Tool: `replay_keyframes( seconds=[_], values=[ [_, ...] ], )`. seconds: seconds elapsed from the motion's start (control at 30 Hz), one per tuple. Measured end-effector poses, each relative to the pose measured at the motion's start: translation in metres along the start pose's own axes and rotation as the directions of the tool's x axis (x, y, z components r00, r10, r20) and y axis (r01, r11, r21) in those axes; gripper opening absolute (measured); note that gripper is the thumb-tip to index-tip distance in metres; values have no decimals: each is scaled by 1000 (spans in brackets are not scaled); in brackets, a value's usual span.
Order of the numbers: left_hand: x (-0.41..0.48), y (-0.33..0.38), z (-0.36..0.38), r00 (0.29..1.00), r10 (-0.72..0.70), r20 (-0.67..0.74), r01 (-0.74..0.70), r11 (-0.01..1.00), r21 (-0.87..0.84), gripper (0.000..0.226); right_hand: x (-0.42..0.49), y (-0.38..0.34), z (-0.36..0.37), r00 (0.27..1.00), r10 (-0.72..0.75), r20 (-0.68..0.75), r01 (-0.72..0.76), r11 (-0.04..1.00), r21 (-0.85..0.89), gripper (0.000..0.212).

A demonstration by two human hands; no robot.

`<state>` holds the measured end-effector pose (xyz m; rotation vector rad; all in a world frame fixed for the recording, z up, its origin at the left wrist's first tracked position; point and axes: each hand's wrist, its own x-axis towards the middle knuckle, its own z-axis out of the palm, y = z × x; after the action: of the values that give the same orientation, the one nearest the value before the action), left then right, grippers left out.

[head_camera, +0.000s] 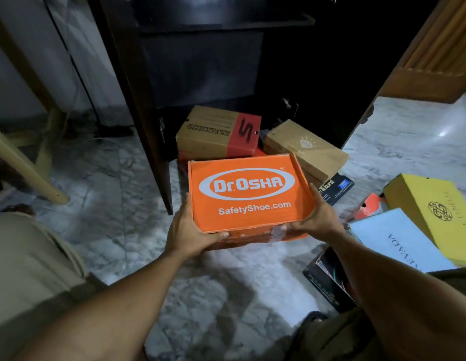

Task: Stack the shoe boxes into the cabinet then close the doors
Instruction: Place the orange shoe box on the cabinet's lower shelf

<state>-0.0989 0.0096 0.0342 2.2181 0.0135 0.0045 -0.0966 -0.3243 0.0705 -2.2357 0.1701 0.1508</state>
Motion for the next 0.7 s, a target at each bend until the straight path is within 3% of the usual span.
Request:
replay_keyframes(
  seconds=[0.17,0.27,0.43,0.6,0.7],
  values=[
    [18,48,-24,998,23,-59,-21,999,36,145,-12,-52,-45,992,-71,-106,69,997,-26,134],
    [39,81,-48,991,99,-95,-98,995,14,138,-8,-90,-75,975,-105,-194,94,993,-66,125],
    [80,123,-90,974,173,-147,-180,983,-35,124,9,-145,-105,966,-103,-238,81,992,-101,165],
    [130,151,-116,980,184,-81,-191,977,-97,113,45,-172,-120,960,-89,-265,49,987,-154,161],
    [169,153,-113,984,170,-57,-176,976,-127,121,80,-176,-117,957,-68,-281,31,990,-136,159]
  ],
)
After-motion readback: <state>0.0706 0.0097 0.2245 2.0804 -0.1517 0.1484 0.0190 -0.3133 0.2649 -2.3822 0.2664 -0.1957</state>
